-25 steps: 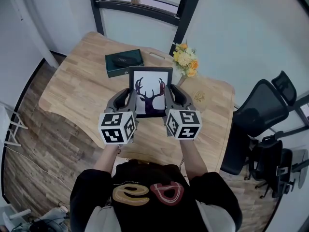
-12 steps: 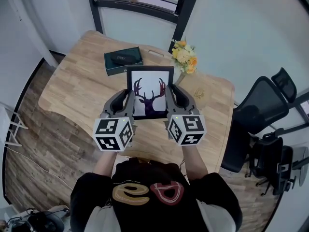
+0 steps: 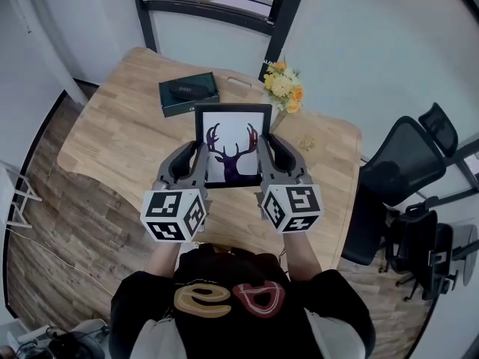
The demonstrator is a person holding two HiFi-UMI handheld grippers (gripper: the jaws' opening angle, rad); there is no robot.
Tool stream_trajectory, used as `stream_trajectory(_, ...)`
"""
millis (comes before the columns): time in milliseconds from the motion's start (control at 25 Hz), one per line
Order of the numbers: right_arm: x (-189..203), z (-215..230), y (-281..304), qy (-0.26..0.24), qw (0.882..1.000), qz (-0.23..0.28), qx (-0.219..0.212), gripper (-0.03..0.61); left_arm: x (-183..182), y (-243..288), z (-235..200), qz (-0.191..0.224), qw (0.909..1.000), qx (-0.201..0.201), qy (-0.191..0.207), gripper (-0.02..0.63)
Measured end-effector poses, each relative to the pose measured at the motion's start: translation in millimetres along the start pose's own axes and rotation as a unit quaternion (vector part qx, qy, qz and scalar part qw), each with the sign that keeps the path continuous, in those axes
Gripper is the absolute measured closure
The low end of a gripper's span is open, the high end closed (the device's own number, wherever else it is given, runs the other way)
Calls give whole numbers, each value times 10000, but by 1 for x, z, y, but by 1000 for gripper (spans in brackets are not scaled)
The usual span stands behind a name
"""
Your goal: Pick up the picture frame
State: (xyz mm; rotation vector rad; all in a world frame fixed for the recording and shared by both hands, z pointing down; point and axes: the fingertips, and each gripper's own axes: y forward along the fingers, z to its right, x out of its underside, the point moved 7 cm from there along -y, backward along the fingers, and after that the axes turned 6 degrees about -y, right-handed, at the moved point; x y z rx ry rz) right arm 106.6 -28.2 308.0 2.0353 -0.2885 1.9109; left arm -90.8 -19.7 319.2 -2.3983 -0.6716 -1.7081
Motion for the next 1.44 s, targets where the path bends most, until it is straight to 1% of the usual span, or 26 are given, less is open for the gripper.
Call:
stream_trajectory(800,-5,1,-9,-1,10000,95,-25,506,-2,-7,7,18,10000,30,11,529)
stream_trajectory(1000,-5,1,-12,5,9999,105,-11,506,-2,-8,8,-8,9999,128,23,528)
stream_trajectory(1440,-5,1,-14,7,9999,121,-14,506,0,-10,9,-7,9999,163,6,528)
